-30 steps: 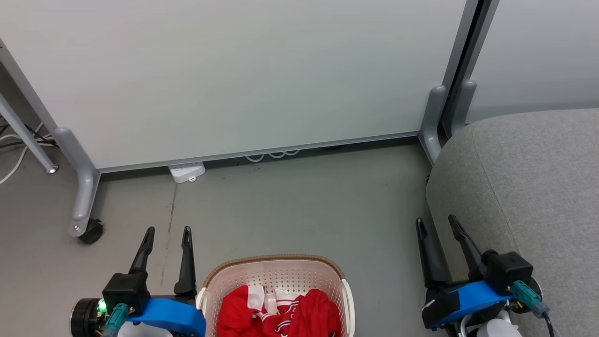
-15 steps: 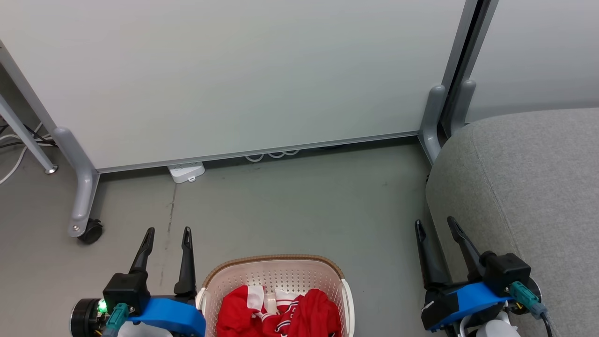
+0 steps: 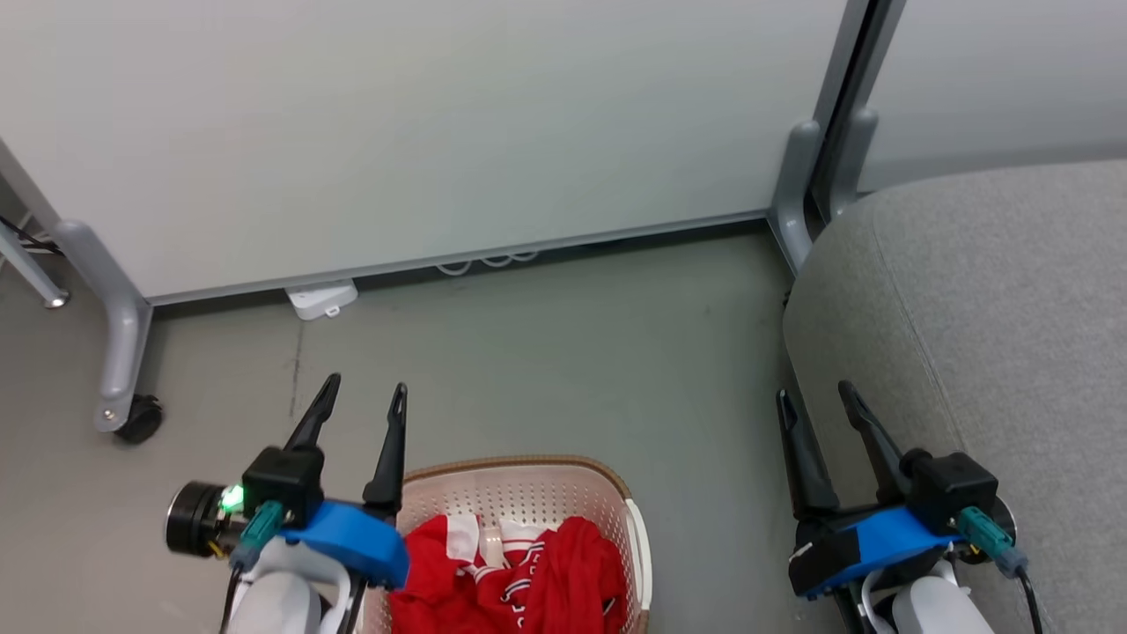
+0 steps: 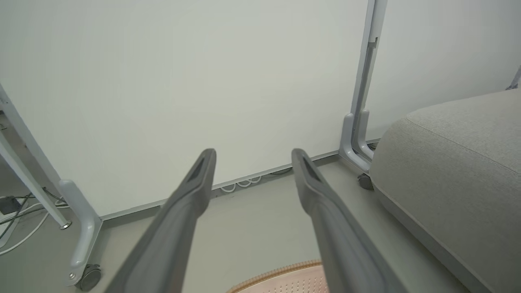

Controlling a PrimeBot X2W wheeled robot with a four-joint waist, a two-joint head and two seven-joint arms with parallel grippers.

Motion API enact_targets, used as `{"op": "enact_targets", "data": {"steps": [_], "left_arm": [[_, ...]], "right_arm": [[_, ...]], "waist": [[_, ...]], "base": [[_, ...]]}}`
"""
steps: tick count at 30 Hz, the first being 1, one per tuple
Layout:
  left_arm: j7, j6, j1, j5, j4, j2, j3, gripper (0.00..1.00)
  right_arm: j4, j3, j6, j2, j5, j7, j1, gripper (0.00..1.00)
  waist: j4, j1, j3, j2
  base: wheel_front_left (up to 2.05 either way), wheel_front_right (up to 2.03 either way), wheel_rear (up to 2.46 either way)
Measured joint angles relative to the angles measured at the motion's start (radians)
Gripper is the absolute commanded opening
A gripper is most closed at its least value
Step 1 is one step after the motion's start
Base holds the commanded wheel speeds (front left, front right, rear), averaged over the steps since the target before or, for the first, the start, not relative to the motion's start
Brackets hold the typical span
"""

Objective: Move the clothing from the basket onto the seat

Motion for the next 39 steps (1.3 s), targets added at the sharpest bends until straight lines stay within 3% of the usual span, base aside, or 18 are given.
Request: {"op": "enact_targets", "data": {"steps": [13, 29, 39], "left_arm": [[0.000, -0.052, -0.259, 0.043, 0.248, 0.017, -0.152, 1.00], [0.000, -0.054, -0.485, 0.020, 0.496, 0.066, -0.402, 1.00], [0.000, -0.055, -0.583, -0.033, 0.598, 0.085, -0.500, 1.00]], "right_arm": [[-0.047, -0.011, 0.000, -0.001, -0.002, 0.000, -0.112, 1.00], [-0.127, -0.011, 0.000, -0.001, 0.002, 0.000, -0.297, 1.00], [-0.162, -0.006, 0.000, -0.001, 0.002, 0.000, -0.371, 1.00]], "waist": [[-0.078, 0.0001, 0.188, 0.0000], [-0.151, 0.0002, 0.493, -0.0001], [-0.166, 0.0002, 0.647, -0.0001]], "base": [[0.00, 0.00, 0.00], [0.00, 0.00, 0.00], [0.00, 0.00, 0.00]]}}
